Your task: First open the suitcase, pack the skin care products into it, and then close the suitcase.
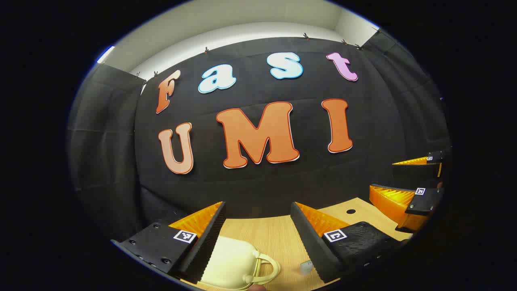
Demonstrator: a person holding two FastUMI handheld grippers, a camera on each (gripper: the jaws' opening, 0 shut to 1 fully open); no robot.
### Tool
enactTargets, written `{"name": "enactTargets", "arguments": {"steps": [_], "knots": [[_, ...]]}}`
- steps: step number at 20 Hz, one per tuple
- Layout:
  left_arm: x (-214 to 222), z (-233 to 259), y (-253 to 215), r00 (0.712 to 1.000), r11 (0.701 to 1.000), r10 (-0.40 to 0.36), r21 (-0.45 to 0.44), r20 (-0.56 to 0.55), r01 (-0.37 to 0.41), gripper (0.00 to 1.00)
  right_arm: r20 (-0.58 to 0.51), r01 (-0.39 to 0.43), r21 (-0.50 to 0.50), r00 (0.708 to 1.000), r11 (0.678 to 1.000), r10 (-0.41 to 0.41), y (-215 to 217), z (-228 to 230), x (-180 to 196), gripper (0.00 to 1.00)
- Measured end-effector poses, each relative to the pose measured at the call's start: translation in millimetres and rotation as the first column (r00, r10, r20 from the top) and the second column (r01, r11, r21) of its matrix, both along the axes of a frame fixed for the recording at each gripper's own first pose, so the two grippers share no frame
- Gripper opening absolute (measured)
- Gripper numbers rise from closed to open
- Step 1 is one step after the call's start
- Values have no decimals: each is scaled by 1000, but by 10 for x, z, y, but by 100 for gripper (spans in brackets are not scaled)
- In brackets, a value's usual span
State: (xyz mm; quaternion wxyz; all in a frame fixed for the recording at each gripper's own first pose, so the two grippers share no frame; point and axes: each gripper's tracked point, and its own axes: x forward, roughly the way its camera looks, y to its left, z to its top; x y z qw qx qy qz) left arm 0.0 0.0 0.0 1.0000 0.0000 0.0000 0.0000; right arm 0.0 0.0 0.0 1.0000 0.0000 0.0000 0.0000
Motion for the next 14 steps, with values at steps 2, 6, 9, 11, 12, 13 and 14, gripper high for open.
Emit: {"name": "enactTargets", "arguments": {"steps": [2, 6, 9, 11, 12, 13, 14], "knots": [[4, -15, 9, 1000, 1000, 3, 5, 0, -3, 98, 0, 7, -13, 1000, 1000, -8, -15, -22, -29, 95], [30, -41, 13, 1000, 1000, 13, -6, -6, -13, 98, -5, 19, -17, 1000, 1000, -19, -42, -68, -76, 95], [63, -64, -39, 1000, 1000, -1, -4, -13, 1, 98, -10, 28, -17, 1000, 999, -28, -85, -90, -89, 96], [80, -102, -71, 1000, 1000, -7, -1, -23, 7, 98, -15, 35, -14, 999, 999, -35, -115, -117, -99, 96], [93, -127, -84, 1000, 1000, -10, -2, -28, 10, 98, -18, 33, -11, 999, 999, -34, -125, -133, -105, 96], [105, -131, -89, 999, 1000, -12, -2, -33, 12, 98, -21, 36, -12, 999, 999, -36, -137, -144, -105, 95], [106, -148, -91, 999, 1000, -12, -3, -37, 11, 98, -22, 37, -15, 999, 999, -37, -154, -156, -103, 95]]}}
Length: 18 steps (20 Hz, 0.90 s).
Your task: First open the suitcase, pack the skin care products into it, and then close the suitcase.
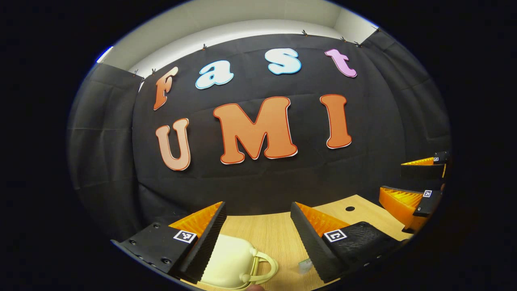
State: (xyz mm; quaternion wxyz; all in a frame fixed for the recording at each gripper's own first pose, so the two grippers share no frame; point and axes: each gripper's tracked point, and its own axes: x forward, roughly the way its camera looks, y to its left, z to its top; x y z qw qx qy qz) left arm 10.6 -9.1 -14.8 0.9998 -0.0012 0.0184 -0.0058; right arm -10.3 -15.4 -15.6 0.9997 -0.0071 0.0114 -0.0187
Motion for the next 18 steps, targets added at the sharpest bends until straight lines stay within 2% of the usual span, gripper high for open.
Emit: {"name": "enactTargets", "arguments": {"steps": [2, 8, 12, 13, 15, 18], "knots": [[14, -19, -2, 1000, 1000, 1, 6, -3, -1, 98, -4, 2, 0, 1000, 1000, -2, -33, -17, 8, 96], [77, -246, -5, 999, 993, -16, 115, -42, 21, 98, 0, 19, 2, 1000, 1000, -19, -179, -23, 68, 95], [67, -568, -78, 994, 973, -47, 222, -101, 68, 98, -5, 39, 2, 999, 999, -39, -342, -74, 84, 95], [47, -660, -113, 991, 964, -61, 249, -119, 89, 100, -5, 44, 2, 999, 999, -44, -384, -84, 76, 95], [-3, -892, -192, 981, 935, -94, 325, -167, 145, 97, -10, 51, 2, 999, 999, -51, -456, -113, 67, 95], [-61, -1320, -304, 964, 868, -110, 449, -240, 211, 97, -13, 55, 0, 998, 998, -55, -549, -155, 35, 95]]}}
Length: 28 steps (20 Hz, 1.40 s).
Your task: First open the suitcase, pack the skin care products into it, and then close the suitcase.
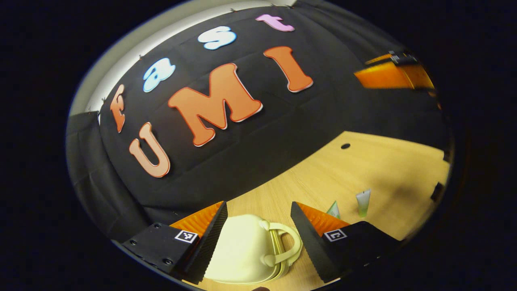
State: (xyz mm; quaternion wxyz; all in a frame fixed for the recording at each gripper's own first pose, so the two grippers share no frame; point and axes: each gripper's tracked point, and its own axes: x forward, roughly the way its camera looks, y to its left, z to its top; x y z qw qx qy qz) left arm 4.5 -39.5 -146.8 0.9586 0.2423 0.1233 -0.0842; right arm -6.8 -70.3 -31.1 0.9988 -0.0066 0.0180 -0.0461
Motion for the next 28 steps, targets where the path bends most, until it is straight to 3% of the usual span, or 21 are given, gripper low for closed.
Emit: {"name": "enactTargets", "arguments": {"steps": [7, 11, 15, 17, 20, 21, 22, 23, 25, 26, 27, 28], "knots": [[-17, -728, -45, 994, 965, -38, 255, -101, 62, 97, -34, 26, 12, 999, 1000, -26, -231, -200, -125, 95], [3, -1080, -45, 990, 918, -55, 383, -132, 102, 96, -33, 59, -13, 998, 998, -59, -406, -234, -201, 95], [-29, -1405, 23, 979, 877, -45, 461, -198, 134, 90, -57, 75, 29, 996, 997, -74, -484, -329, -199, 95], [0, -1435, 91, 981, 847, -27, 517, -192, 124, 85, -61, 76, 38, 995, 996, -74, -498, -345, -172, 95], [46, -1532, 44, 984, 773, -62, 615, -167, 154, 79, -62, 78, 53, 995, 996, -74, -501, -326, -140, 95], [52, -1583, 36, 984, 741, -68, 652, -165, 161, 68, -57, 74, 62, 996, 995, -71, -485, -312, -139, 96], [56, -1621, 41, 984, 714, -70, 680, -165, 165, 62, -51, 73, 63, 996, 995, -70, -476, -290, -125, 95], [65, -1684, 68, 984, 705, -64, 690, -169, 165, 59, -48, 72, 59, 996, 996, -69, -470, -283, -111, 95], [112, -1718, 123, 989, 695, -39, 707, -146, 131, 35, -51, 69, 46, 996, 997, -67, -466, -305, -115, 95], [130, -1707, 109, 989, 699, -43, 703, -144, 133, 29, -55, 68, 42, 996, 997, -66, -461, -314, -118, 95], [127, -1703, 94, 988, 720, -42, 682, -146, 131, 13, -58, 67, 39, 996, 997, -65, -457, -329, -129, 95], [110, -1689, 109, 988, 747, -38, 652, -151, 128, 13, -62, 64, 38, 996, 997, -62, -447, -337, -136, 95]]}}
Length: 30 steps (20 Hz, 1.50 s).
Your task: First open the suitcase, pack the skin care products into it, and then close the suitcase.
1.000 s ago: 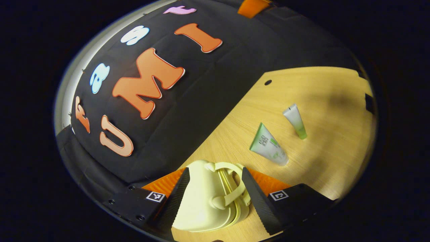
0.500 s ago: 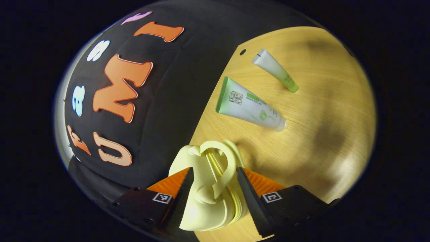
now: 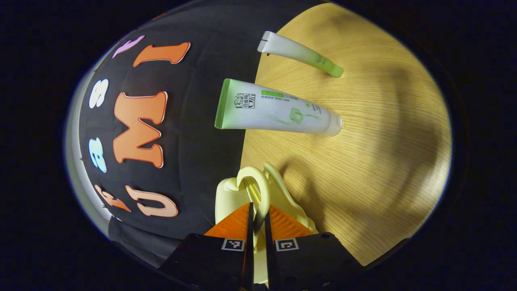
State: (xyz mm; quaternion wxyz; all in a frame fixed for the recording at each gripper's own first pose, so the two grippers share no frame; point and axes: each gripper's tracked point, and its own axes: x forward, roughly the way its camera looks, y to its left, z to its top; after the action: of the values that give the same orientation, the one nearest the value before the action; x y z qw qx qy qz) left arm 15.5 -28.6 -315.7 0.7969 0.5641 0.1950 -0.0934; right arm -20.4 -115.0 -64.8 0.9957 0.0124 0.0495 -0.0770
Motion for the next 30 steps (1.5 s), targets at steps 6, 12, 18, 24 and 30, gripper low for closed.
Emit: {"name": "enactTargets", "arguments": {"steps": [6, 12, 18, 24, 30], "knots": [[-28, 387, 145, 995, 961, 93, -264, 33, -81, 3, -10, -21, -13, 1000, 1000, 21, 51, -32, 15, 95], [24, 962, 500, 978, 871, 203, -464, 46, -159, 2, -28, -59, 5, 998, 998, 59, 242, -62, 148, 95], [162, 1498, 1089, 954, 758, 291, -625, 70, -185, 3, -32, -97, -31, 995, 995, 96, 632, 18, 292, 95], [168, 1678, 1516, 953, 802, 246, -589, 174, -99, 3, -46, -93, 7, 995, 996, 93, 1282, 97, 505, 95], [284, 1720, 1612, 966, 811, 124, -585, 226, 33, 2, -74, -40, 11, 996, 999, 40, 1772, 183, 620, 95]]}}
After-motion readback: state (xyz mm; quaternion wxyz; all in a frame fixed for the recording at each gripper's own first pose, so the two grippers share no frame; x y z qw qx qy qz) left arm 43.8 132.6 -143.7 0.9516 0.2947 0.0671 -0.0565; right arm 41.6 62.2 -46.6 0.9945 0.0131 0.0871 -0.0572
